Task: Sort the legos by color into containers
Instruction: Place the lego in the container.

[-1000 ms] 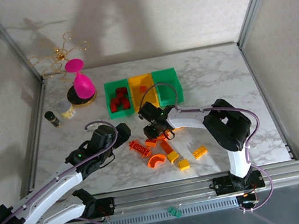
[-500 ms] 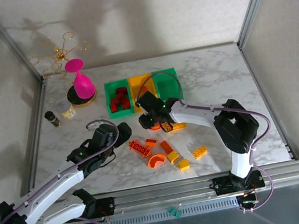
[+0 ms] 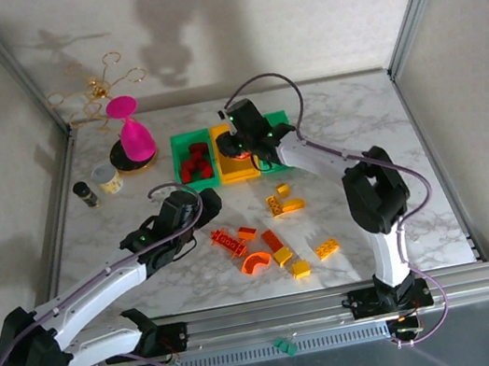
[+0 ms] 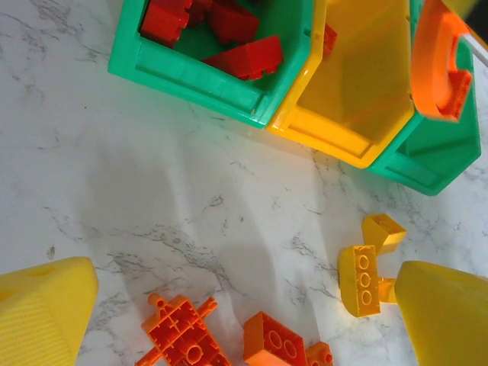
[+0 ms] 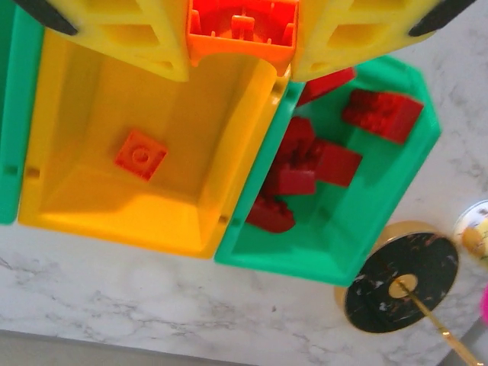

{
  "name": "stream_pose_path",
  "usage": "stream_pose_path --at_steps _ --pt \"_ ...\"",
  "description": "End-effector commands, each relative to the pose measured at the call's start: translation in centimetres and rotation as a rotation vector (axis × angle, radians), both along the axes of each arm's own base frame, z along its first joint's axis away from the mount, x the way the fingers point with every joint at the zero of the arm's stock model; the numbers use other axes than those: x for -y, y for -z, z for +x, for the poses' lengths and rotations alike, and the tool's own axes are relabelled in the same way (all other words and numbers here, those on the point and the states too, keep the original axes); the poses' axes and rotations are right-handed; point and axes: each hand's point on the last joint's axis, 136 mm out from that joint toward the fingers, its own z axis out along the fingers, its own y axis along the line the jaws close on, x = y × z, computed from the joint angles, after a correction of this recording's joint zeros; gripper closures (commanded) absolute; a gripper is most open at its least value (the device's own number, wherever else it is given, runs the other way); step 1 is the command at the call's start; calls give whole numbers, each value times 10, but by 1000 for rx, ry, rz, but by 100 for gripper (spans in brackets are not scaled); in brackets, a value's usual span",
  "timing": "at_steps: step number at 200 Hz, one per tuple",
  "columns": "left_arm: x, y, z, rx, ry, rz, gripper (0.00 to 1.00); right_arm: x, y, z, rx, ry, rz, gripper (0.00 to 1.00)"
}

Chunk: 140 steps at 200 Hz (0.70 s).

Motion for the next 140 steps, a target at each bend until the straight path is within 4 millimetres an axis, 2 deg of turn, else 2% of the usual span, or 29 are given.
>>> stream_pose_path --at_steps 1,34,51,68,90,108,140 --pt "1 -24 16 80 -32 -7 0 -5 11 26 31 14 -30 66" --pt "-4 -26 19 85 -52 6 0 -3 34 49 16 47 -43 64" --pt "-6 -26 18 84 -58 7 0 -7 45 53 6 41 -56 61" --pt "-5 -27 18 87 -55 0 0 -7 48 54 -2 39 -63 55" --pt "-4 -29 18 86 -48 2 0 -7 37 54 13 33 -61 51" --pt "-5 -30 17 86 -48 5 0 -4 19 51 40 33 -57 51" --pt "-7 -33 11 84 -35 -8 0 4 1 23 42 18 -60 49"
